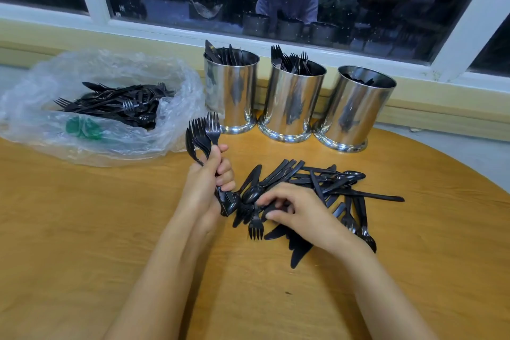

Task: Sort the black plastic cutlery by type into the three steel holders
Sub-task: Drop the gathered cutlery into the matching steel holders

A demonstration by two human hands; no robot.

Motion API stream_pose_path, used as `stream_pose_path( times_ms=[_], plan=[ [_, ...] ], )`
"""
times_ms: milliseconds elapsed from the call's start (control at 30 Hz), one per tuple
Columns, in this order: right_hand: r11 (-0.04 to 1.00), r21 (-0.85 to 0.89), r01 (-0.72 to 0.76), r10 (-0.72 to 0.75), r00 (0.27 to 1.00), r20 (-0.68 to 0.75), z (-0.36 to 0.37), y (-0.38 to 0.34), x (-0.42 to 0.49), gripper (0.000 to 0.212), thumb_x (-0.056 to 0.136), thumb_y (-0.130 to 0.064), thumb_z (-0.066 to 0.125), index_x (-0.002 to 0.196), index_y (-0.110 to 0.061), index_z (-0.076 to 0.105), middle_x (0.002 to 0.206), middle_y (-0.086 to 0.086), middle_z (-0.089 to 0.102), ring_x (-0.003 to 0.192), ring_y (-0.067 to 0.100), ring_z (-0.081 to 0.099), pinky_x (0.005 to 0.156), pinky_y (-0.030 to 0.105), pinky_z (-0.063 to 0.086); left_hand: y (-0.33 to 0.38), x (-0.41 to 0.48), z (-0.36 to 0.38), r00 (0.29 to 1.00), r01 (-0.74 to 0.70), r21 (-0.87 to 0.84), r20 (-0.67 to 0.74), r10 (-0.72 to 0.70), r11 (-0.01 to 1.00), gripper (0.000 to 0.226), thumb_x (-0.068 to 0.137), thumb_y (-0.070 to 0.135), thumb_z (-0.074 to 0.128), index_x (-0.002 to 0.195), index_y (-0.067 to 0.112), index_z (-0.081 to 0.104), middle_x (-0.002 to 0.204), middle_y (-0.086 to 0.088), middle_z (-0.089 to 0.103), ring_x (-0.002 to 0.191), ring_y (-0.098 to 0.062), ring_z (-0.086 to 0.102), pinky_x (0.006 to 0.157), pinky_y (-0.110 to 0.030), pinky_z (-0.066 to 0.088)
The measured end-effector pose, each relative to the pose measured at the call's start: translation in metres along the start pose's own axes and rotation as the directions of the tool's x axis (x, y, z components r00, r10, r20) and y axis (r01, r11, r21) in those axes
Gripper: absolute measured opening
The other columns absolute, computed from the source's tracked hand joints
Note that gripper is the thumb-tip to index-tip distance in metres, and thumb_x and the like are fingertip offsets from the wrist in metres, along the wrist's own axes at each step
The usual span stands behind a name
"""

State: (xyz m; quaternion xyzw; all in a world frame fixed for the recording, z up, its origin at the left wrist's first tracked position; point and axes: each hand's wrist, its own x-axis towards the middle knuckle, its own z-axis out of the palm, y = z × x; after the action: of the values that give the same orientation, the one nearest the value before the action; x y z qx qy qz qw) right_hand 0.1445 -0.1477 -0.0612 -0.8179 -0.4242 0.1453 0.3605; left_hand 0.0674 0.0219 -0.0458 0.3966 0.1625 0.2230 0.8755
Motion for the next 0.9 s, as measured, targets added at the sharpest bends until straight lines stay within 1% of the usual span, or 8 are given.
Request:
stream_pose_path(
  times_ms=[133,233,400,567,633,700,767,900],
  plan=[
    [0.989,-0.145,0.040,-0.013,0.983,0.185,0.002,-0.002,0.001,0.037,0.090,-0.009,0.065,0.114,-0.037,0.067,0.108,-0.019,0.053,0.105,0.004,0.041,0.079,0.013,0.033,0.001,0.002,-0.002,1.000,0.019,-0.045,-0.011,-0.019,0.999,0.021,0.105,0.024,0.039,0.099,0.011,0.055,0.056,0.006,0.035,0.043,-0.003,0.029,0.039,-0.015,0.027],
    [0.977,-0.186,0.100,-0.051,0.966,0.253,0.004,-0.004,0.001,0.034,0.087,-0.017,0.070,0.113,-0.038,0.069,0.104,-0.020,0.047,0.103,0.005,0.036,0.088,0.014,0.032,-0.001,0.003,-0.003,0.999,0.042,-0.057,-0.005,-0.042,0.998,0.021,0.105,0.024,0.039,0.099,0.010,0.055,0.056,0.006,0.035,0.044,-0.004,0.030,0.040,-0.015,0.028],
    [0.957,-0.231,0.175,-0.126,0.969,0.213,0.009,-0.009,0.002,0.022,0.082,-0.035,0.074,0.103,-0.039,0.073,0.096,-0.019,0.045,0.095,0.001,0.035,0.084,0.024,0.040,-0.001,0.003,-0.001,0.998,0.059,-0.053,-0.011,-0.060,0.997,0.021,0.105,0.023,0.039,0.098,0.010,0.054,0.057,0.006,0.035,0.044,-0.004,0.030,0.040,-0.015,0.028],
    [0.914,-0.306,0.265,-0.224,0.961,0.163,0.015,-0.011,0.000,0.014,0.088,-0.034,0.067,0.100,-0.033,0.075,0.095,-0.019,0.047,0.091,-0.001,0.035,0.075,0.017,0.037,-0.002,0.003,-0.002,0.998,0.068,-0.049,-0.016,-0.069,0.996,0.022,0.105,0.024,0.039,0.099,0.009,0.055,0.057,0.005,0.036,0.045,-0.005,0.031,0.041,-0.016,0.030],
    [0.912,-0.312,0.265,-0.228,0.962,0.151,0.015,-0.011,0.001,0.018,0.088,-0.035,0.067,0.104,-0.032,0.074,0.101,-0.021,0.051,0.094,-0.001,0.035,0.078,0.019,0.038,-0.002,0.003,-0.002,0.997,0.072,-0.055,-0.017,-0.073,0.996,0.023,0.105,0.024,0.039,0.099,0.009,0.055,0.057,0.005,0.036,0.045,-0.005,0.031,0.041,-0.016,0.030],
    [0.922,-0.305,0.239,-0.202,0.968,0.148,0.015,-0.011,0.002,0.027,0.087,-0.037,0.067,0.114,-0.034,0.069,0.110,-0.023,0.057,0.099,0.001,0.036,0.081,0.020,0.040,-0.001,0.003,-0.002,0.997,0.077,-0.068,-0.019,-0.078,0.995,0.023,0.105,0.024,0.038,0.099,0.009,0.055,0.057,0.005,0.036,0.044,-0.004,0.031,0.041,-0.016,0.030],
    [0.922,-0.316,0.223,-0.184,0.971,0.150,0.015,-0.010,0.002,0.037,0.085,-0.035,0.068,0.122,-0.034,0.065,0.116,-0.023,0.060,0.099,0.004,0.037,0.081,0.021,0.040,-0.001,0.003,-0.003,0.996,0.084,-0.076,-0.021,-0.085,0.994,0.023,0.105,0.024,0.039,0.099,0.009,0.055,0.057,0.005,0.036,0.044,-0.004,0.031,0.041,-0.016,0.030],
    [0.911,-0.336,0.238,-0.201,0.970,0.139,0.018,-0.010,0.005,0.037,0.084,-0.030,0.070,0.121,-0.031,0.066,0.110,-0.020,0.062,0.095,0.005,0.037,0.076,0.018,0.037,0.000,0.003,-0.003,0.996,0.088,-0.074,-0.017,-0.089,0.993,0.023,0.105,0.024,0.040,0.099,0.009,0.056,0.058,0.005,0.036,0.046,-0.005,0.031,0.041,-0.016,0.031]
  ],
)
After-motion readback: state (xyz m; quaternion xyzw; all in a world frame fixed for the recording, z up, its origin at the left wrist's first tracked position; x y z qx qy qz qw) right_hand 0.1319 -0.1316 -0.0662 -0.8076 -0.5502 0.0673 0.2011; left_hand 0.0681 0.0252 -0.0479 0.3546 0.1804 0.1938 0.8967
